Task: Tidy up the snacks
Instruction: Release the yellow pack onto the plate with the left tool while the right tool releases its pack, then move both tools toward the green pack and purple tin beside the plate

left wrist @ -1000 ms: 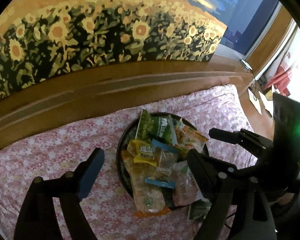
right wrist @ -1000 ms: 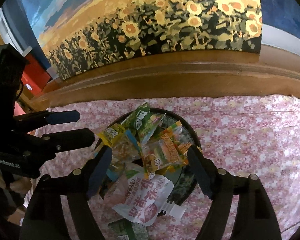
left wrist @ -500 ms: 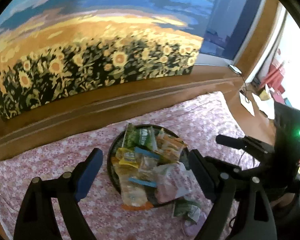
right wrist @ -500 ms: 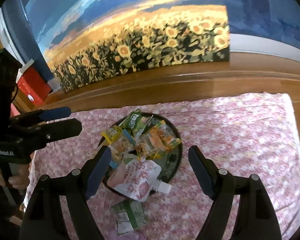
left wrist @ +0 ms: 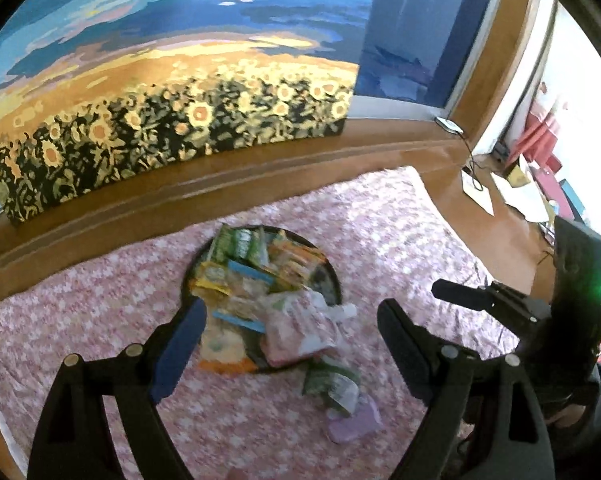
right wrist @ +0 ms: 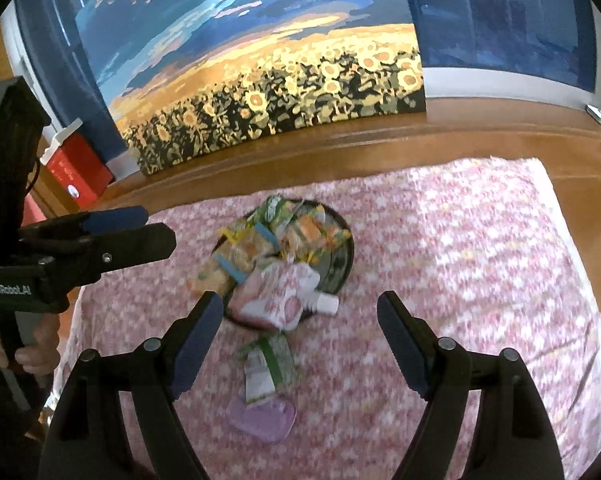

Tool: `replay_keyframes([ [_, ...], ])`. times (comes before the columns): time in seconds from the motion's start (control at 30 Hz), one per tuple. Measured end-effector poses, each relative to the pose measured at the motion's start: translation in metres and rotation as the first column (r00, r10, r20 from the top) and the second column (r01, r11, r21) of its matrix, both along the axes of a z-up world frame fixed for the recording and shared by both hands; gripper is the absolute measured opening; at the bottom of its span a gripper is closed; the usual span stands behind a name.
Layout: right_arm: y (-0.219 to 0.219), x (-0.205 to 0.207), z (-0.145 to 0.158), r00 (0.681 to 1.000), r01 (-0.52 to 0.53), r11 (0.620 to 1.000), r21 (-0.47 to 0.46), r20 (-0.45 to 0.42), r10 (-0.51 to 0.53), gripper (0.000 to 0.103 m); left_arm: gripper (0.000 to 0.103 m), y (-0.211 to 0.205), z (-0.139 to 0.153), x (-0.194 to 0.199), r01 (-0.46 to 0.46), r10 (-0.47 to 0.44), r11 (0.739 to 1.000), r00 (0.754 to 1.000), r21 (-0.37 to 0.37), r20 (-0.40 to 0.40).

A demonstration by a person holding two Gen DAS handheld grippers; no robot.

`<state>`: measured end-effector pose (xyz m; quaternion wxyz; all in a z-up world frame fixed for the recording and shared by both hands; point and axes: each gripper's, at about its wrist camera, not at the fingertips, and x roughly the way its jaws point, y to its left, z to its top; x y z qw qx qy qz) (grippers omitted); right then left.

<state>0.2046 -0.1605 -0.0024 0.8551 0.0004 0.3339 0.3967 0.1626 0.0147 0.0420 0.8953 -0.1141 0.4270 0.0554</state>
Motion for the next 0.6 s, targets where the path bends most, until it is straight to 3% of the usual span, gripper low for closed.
replay_keyframes([
  [0.27, -0.023, -0.018, -0.027, 0.998, 0.040, 0.998, -0.045, -0.046, -0.043, 0.081, 0.089, -0.035, -0.030, -0.013, 0.024, -0.026, 0.999, 0.997, -0.025, -0.066],
  [0.43, -0.043, -0.026, -0.054, 0.986, 0.101, 0.993, -0.054, -0.128, -0.107, 0.081, 0.075, -0.050, -0.068, -0.020, 0.028, -0.040, 0.997, 0.987, -0.078, -0.154],
  [0.53, -0.059, -0.035, -0.067, 0.979, 0.131, 0.989, -0.066, -0.150, -0.139, 0.081, 0.056, -0.056, -0.088, -0.020, 0.027, -0.051, 0.992, 0.979, -0.125, -0.197],
  [0.6, -0.069, -0.038, -0.071, 0.975, 0.148, 0.986, -0.073, -0.156, -0.158, 0.081, 0.050, -0.060, -0.104, -0.014, 0.016, -0.043, 0.993, 0.970, -0.113, -0.239],
])
